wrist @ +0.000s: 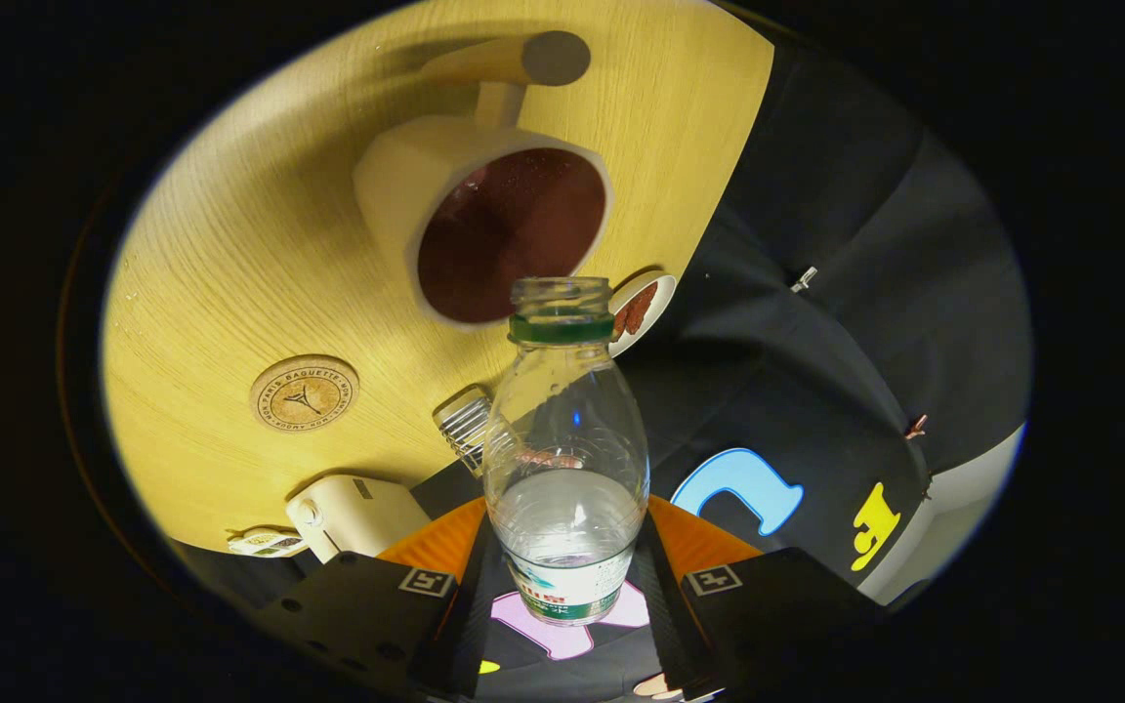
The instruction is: Take the bottle from table, then pour the juice into the cup, finally place the bottle on the coaster
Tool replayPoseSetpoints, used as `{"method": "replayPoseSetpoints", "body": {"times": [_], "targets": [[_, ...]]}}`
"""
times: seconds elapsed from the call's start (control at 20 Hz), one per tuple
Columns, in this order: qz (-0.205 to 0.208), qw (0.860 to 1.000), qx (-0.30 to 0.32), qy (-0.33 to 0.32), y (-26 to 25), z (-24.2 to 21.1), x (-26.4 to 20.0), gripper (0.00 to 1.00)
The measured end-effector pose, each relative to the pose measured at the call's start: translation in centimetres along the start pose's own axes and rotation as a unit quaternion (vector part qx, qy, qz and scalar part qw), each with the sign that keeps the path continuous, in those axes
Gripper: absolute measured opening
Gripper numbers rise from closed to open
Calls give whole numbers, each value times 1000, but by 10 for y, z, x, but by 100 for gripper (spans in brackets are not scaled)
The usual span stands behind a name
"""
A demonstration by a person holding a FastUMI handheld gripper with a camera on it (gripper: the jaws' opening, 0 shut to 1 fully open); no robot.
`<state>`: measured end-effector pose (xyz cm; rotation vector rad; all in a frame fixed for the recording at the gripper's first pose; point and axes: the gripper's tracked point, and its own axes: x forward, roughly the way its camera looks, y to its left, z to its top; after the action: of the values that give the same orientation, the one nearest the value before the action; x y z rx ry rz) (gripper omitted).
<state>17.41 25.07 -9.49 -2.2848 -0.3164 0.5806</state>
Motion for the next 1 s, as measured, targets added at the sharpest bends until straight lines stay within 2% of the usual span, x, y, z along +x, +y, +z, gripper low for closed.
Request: {"method": "replayPoseSetpoints", "body": {"times": [1.0], "targets": [[-8, 1000, -10, 8, -2, -2, -4, 71]]}}
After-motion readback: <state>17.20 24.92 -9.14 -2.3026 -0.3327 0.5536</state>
